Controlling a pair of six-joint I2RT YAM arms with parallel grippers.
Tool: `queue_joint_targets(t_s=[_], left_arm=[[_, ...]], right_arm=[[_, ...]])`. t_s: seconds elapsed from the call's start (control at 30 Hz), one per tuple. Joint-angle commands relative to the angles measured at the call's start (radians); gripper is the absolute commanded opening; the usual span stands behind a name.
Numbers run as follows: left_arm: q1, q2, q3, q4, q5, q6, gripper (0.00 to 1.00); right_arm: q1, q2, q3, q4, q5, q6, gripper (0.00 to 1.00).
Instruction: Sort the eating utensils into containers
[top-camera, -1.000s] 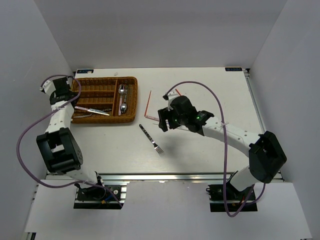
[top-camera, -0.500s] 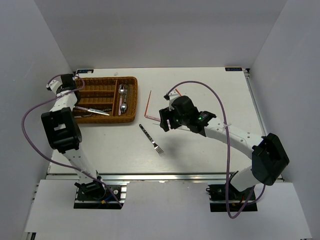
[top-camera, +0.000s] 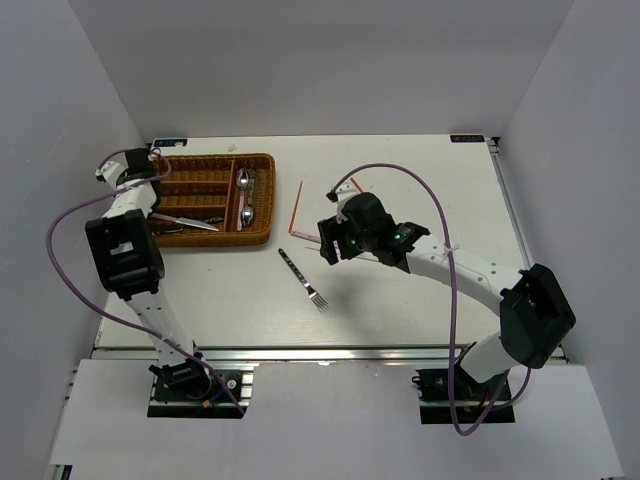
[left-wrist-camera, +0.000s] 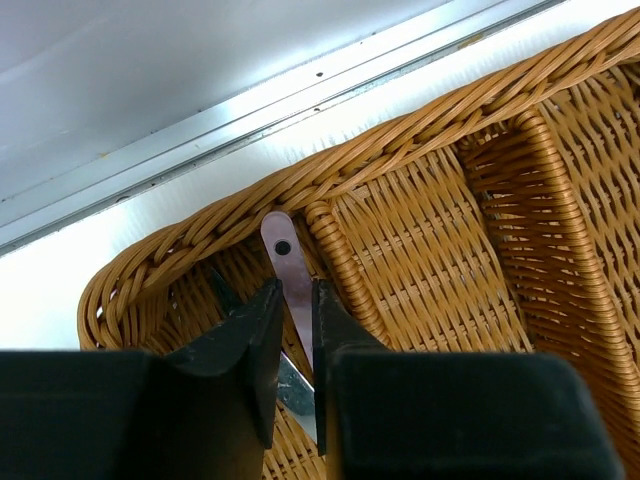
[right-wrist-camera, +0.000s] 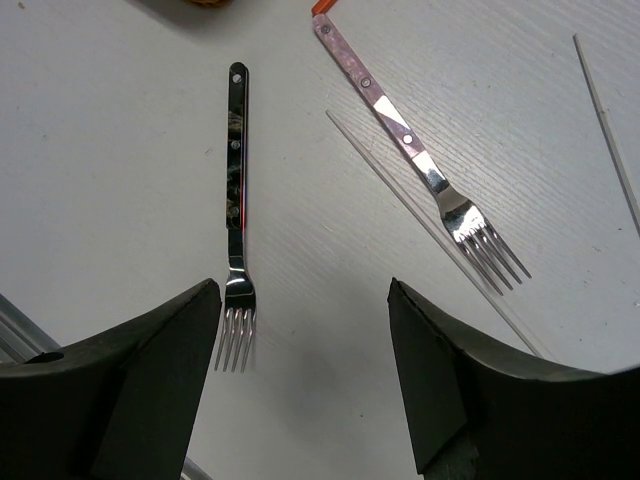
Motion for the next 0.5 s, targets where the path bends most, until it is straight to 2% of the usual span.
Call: queue_joint_targets(t_s=[0.0, 0.07, 0.1, 0.13, 0.2, 0.4, 0.47], left_arm=[[-0.009, -0.016, -0.014, -0.006, -0.004, -0.003, 0.25], [-0.01, -0.004, -0.025, -0.004, -0.003, -0.002, 0.33], [-0.012, 0.004, -0.019, -0.016, -0.001, 0.0, 0.33], [-0.013, 0.008, -0.014, -0.024, -0.006, 0.0, 0.32], [-0.029, 0.001, -0.02, -0.032, -0.012, 0.001, 0.22], [-0.059, -0.027, -0.078, -0.009, -0.012, -0.014, 0.21], [-0.07, -0.022, -0.092, -0.009, -0.011, -0.014, 0.18]], right_arm=[[0.001, -0.002, 0.005, 0.012, -0.011, -0.018, 0.73], [0.001, -0.011, 0.0, 0.012, -0.011, -0.02, 0.72], [0.001, -0.017, -0.004, 0.013, -0.013, -0.021, 0.73], [0.001, -0.025, -0.015, 0.013, -0.013, -0.024, 0.73], [0.001, -0.033, -0.024, 0.018, -0.011, -0.026, 0.73], [0.001, -0.051, -0.024, 0.012, -0.013, -0.03, 0.73], [0.001, -0.06, -0.027, 0.012, -0.013, -0.032, 0.73]])
